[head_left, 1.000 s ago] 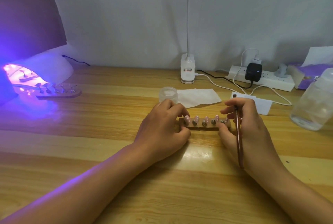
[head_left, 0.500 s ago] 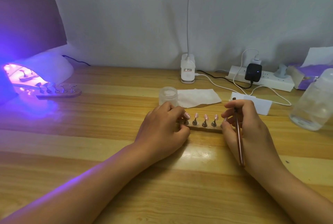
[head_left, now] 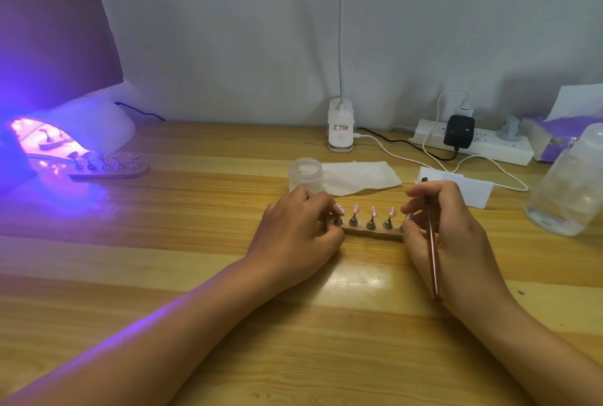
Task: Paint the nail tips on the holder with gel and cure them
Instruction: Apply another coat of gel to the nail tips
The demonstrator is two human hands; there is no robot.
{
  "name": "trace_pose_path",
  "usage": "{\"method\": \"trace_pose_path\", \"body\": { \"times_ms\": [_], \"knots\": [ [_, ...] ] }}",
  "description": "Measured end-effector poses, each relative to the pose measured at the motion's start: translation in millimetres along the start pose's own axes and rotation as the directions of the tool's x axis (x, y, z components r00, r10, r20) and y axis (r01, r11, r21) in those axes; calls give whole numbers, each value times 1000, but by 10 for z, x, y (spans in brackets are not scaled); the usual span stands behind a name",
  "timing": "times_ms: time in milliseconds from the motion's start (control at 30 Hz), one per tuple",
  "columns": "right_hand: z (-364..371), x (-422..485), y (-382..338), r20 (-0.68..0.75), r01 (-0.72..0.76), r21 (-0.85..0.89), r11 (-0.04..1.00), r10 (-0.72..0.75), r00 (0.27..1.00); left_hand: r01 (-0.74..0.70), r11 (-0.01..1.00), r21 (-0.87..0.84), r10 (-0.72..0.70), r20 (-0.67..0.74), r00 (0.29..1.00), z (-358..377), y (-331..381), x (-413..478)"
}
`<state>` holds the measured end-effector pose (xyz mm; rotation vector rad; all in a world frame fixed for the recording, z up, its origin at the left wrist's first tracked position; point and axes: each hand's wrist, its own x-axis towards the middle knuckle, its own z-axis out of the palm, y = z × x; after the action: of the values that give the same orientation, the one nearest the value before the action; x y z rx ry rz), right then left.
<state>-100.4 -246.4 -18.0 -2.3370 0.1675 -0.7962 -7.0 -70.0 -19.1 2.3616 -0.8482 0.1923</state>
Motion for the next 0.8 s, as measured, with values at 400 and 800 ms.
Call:
{"method": "trace_pose_path", "body": {
  "times_ms": [400, 800],
  "knots": [
    [-24, -13, -65, 24, -17, 68, 998, 15, 1000, 6, 1000, -16, -7, -25, 1000, -20, -15, 11],
    [12, -23, -64, 74, 6, 67, 998, -11, 997, -13, 981, -193, 11, -10, 1000, -25, -6, 20]
  ]
}}
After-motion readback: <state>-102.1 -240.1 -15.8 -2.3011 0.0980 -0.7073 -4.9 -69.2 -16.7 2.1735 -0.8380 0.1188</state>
